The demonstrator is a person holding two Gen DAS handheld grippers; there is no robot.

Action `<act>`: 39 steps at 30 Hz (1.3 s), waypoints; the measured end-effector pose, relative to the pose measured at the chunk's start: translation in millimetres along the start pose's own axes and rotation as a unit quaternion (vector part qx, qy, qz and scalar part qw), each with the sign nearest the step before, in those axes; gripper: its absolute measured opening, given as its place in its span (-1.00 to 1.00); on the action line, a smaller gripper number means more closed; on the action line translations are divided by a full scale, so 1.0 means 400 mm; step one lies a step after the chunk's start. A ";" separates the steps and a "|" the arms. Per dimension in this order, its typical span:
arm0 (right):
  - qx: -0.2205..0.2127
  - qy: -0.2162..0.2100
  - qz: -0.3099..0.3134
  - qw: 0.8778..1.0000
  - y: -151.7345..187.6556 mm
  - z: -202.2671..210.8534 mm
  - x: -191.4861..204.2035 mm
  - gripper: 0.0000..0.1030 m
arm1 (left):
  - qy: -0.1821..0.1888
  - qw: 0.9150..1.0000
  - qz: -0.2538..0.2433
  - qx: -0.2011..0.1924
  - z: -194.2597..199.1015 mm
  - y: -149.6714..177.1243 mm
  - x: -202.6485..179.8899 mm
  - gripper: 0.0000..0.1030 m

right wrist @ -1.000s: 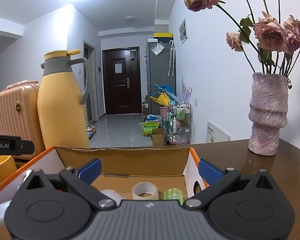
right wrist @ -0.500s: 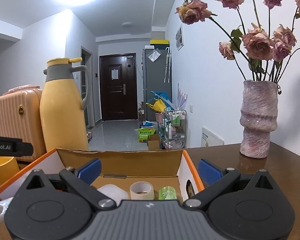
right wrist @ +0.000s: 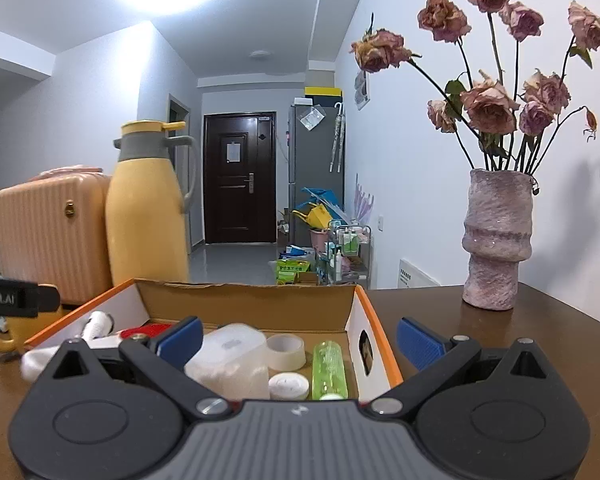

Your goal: Organize rigid objects

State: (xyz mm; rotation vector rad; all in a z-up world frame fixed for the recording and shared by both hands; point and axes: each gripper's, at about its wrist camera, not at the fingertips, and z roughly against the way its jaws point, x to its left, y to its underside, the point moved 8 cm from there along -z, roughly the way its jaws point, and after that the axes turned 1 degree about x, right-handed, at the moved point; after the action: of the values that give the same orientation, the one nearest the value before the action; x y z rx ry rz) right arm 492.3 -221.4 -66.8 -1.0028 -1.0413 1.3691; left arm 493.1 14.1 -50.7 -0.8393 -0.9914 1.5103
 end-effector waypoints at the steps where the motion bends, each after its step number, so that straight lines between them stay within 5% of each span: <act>1: -0.001 -0.002 0.001 1.000 0.005 0.016 0.000 1.00 | 0.001 1.000 -0.002 0.001 0.011 0.009 0.002 1.00; 13: -0.002 -0.014 0.013 1.000 0.078 0.228 0.007 1.00 | 0.012 1.000 -0.017 -0.004 0.213 0.112 0.035 1.00; 22: -0.022 -0.041 0.028 0.999 0.118 0.492 0.017 1.00 | 0.027 0.999 -0.014 -0.011 0.457 0.196 0.078 1.00; 26: -0.013 -0.045 0.027 0.999 0.158 0.581 0.014 1.00 | 0.002 1.000 -0.016 -0.010 0.528 0.250 0.107 1.00; 39: 0.003 -0.050 0.033 0.998 0.216 0.702 0.031 1.00 | 0.001 1.000 -0.007 -0.006 0.611 0.315 0.143 1.00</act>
State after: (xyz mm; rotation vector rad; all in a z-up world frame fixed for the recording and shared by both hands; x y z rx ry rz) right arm 198.5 -224.0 -77.9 -0.9807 -1.0852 1.4875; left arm 213.1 27.1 -67.9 -0.8396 -1.0043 1.4932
